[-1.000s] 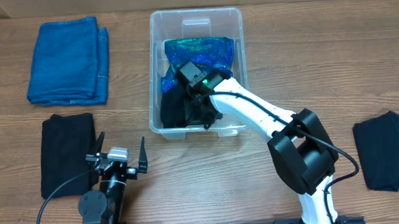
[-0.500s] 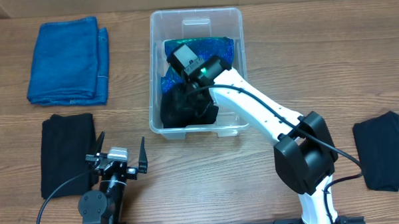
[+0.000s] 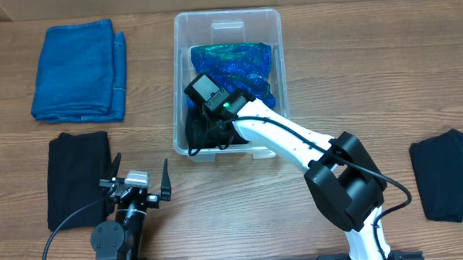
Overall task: Pack container
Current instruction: 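Lower and press the black cloth into the bin's front with the right gripper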
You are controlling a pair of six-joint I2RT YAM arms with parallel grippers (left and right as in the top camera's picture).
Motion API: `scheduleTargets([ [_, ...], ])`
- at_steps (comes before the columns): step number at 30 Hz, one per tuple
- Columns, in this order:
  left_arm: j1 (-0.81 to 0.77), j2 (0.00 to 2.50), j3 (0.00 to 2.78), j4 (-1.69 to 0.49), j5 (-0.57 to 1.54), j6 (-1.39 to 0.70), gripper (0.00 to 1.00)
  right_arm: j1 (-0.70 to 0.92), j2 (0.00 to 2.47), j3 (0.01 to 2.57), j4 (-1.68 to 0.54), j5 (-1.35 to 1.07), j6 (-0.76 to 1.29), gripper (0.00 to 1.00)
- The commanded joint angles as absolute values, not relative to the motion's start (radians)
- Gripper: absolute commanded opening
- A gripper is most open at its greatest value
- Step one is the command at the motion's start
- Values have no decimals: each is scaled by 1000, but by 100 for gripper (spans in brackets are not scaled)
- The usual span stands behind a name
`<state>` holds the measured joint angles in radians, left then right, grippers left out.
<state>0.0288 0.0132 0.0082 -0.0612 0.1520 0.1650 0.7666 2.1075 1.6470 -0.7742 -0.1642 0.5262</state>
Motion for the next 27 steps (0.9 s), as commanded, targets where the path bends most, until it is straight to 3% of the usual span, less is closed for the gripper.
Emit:
scheduleTargets([
  [1, 34, 4, 5, -63, 149, 179, 100, 770, 2107, 1640, -765, -147, 524, 7],
  [7, 34, 4, 5, -63, 149, 179, 100, 767, 2141, 1644, -749, -76, 515, 6],
  [12, 34, 4, 5, -63, 149, 179, 100, 711, 2121, 1880, -893, -68, 459, 4],
  [14, 34, 4, 5, -63, 149, 179, 100, 700, 2121, 1943, -903, -68, 455, 8],
  [27, 34, 4, 5, -63, 149, 179, 100, 699, 2291, 1935, -965, -63, 456, 8],
])
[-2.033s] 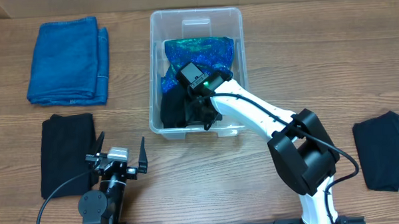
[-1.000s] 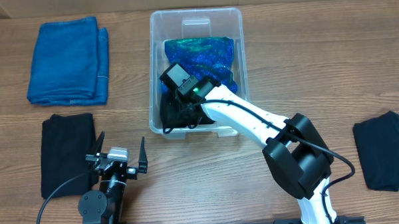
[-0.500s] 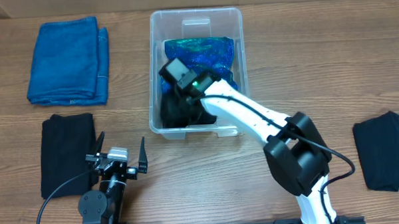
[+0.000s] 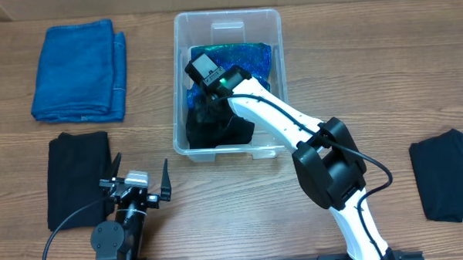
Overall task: Pack container
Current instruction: 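Lower and press the black cloth into the bin's front with the right gripper, then push the black cloth down in the bin with the right gripper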
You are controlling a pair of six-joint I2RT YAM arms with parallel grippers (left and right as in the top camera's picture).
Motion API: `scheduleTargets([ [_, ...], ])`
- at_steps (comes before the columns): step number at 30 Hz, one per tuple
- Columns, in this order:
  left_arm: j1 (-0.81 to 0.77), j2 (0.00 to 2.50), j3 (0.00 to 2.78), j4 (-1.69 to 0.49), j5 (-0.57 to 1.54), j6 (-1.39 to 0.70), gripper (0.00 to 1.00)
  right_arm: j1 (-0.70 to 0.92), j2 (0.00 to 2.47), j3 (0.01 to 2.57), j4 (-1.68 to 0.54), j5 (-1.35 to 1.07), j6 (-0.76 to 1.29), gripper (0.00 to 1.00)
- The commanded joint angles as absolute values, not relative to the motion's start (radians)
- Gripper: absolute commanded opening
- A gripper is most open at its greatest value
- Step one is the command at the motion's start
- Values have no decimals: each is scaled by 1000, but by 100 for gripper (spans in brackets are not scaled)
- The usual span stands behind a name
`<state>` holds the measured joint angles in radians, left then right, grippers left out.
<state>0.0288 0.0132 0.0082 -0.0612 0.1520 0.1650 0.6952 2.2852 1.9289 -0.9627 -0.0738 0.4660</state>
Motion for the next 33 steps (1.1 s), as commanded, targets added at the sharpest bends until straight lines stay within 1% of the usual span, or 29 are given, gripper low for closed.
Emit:
scheduleTargets([
  [1, 34, 4, 5, -63, 149, 179, 100, 698, 2288, 1942, -972, -46, 453, 8],
  [4, 34, 4, 5, -63, 149, 179, 100, 685, 2250, 2023, -1052, 11, 443, 8],
  [6, 34, 4, 5, -63, 149, 179, 100, 673, 2211, 2138, -1174, 33, 441, 9],
  [8, 34, 4, 5, -63, 149, 179, 100, 659, 2184, 2225, -1358, 32, 442, 11],
  [10, 34, 4, 5, -63, 149, 179, 100, 657, 2188, 2221, -1489, 22, 442, 14],
  [11, 34, 4, 5, -63, 149, 179, 100, 657, 2190, 2202, -1520, 8, 441, 15],
  [13, 34, 4, 5, -63, 149, 179, 100, 662, 2190, 2127, -1525, -27, 442, 14],
  [17, 34, 4, 5, -63, 149, 179, 100, 662, 2190, 1963, -1432, -150, 441, 15],
  [21, 34, 4, 5, -63, 149, 179, 100, 662, 2190, 1888, -1400, -194, 441, 16],
  [23, 34, 4, 5, -63, 149, 179, 100, 662, 2190, 1826, -1323, -231, 441, 19],
  [26, 34, 4, 5, -63, 149, 179, 100, 662, 2190, 1734, -1210, -241, 449, 17],
  [27, 34, 4, 5, -63, 149, 179, 100, 662, 2190, 1729, -1188, -237, 448, 11],
  [30, 34, 4, 5, -63, 149, 179, 100, 657, 2188, 1795, -1192, -236, 448, 11],
  [33, 34, 4, 5, -63, 149, 179, 100, 656, 2188, 1974, -1296, -165, 448, 11],
])
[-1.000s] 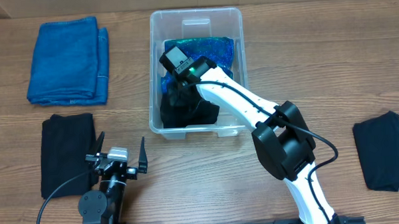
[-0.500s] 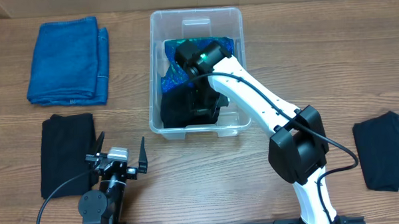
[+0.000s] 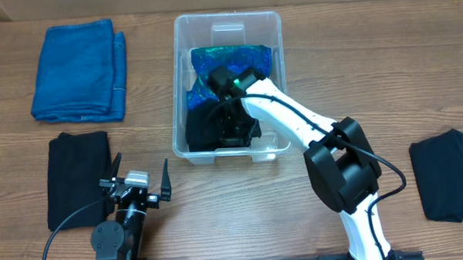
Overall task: Pack container
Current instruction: 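Push the black cloth down in the bin with the right gripper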
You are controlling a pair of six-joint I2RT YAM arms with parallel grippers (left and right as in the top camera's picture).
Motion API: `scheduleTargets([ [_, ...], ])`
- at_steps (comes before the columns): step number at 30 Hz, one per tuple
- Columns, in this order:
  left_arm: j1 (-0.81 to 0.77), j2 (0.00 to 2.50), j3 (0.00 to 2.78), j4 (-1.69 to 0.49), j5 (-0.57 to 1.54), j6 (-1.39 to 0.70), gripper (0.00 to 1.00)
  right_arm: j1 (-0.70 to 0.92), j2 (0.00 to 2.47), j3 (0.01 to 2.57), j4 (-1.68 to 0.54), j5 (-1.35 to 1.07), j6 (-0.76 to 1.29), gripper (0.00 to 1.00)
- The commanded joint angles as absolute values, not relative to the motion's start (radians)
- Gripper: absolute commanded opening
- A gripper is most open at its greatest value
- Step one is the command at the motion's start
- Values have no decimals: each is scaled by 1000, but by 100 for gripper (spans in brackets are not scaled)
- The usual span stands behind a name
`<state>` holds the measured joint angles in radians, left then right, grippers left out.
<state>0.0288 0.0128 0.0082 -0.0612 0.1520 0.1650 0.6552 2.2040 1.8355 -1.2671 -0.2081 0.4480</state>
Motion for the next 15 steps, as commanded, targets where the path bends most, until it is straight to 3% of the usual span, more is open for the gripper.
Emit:
scheduleTargets([
  [1, 34, 4, 5, -63, 149, 179, 100, 654, 2188, 2045, -1322, -165, 448, 13],
  [4, 34, 4, 5, -63, 149, 179, 100, 654, 2188, 2100, -1310, -166, 448, 22],
  [15, 34, 4, 5, -63, 149, 179, 100, 667, 2320, 2074, -1261, -126, 450, 22],
])
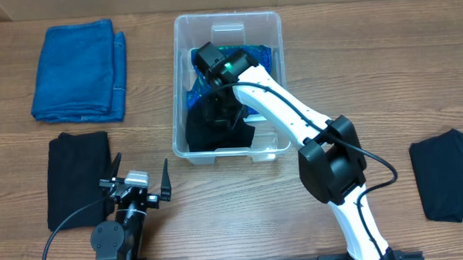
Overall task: Pack container
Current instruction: 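Push the black cloth down in the bin with the right gripper, then raise the right gripper out of the bin and move it right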
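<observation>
A clear plastic container [176,85] stands at the middle back of the table. A shiny blue-green cloth [256,56] lies in its back half. A black cloth [216,134] fills its front left. My right gripper [221,107] reaches down inside the container over the black cloth. Its fingers are dark against the cloth, so their state does not show. My left gripper [139,172] rests open near the front edge, holding nothing.
A folded blue towel [79,70] lies at the back left. One folded black cloth [79,178] lies at the left beside my left gripper. Another black cloth [445,175] lies at the far right.
My right wrist has shifted toward the back left inside the container. The black cloth sits a little flatter in the front left. The left arm is unchanged.
My right gripper was low at the container's front left with the black cloth bunched there. Then the cloth lay wider across the front. The gripper then stood nearer the middle, and now it is back left over the cloth. The left arm stayed still.
</observation>
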You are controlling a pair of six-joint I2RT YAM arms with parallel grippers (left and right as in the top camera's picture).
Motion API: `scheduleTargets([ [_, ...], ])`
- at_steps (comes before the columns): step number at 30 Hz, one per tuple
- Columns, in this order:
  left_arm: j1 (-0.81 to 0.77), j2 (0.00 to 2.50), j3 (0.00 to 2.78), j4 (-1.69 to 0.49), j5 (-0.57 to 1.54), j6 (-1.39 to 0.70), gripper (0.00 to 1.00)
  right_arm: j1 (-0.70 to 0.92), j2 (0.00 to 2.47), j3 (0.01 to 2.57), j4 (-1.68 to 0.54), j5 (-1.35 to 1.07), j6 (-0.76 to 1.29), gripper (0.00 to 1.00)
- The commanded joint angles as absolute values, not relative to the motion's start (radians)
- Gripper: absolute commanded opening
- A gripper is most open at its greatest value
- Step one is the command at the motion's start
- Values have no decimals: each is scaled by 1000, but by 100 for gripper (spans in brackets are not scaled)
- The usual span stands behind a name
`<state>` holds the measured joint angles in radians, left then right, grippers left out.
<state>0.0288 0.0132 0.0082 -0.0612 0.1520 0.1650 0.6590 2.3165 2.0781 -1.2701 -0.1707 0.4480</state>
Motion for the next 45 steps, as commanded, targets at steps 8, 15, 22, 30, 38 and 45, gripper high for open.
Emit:
scheduleTargets([
  [8, 34, 4, 5, -63, 149, 179, 100, 658, 2304, 2112, -1266, -42, 443, 24],
  [15, 34, 4, 5, -63, 149, 179, 100, 517, 2099, 2471, -1627, 71, 440, 62],
  [22, 34, 4, 5, -63, 149, 179, 100, 214, 1815, 2466, -1694, 89, 445, 100],
  [30, 34, 4, 5, -63, 149, 179, 100, -430, 1644, 1950, -1680, 89, 648, 100],
  [38, 34, 4, 5, -63, 149, 179, 100, -755, 1644, 1412, -1346, 40, 786, 100],
  [45, 34, 4, 5, -63, 149, 179, 100, -865, 1646, 1213, -1042, 105, 788, 17],
])
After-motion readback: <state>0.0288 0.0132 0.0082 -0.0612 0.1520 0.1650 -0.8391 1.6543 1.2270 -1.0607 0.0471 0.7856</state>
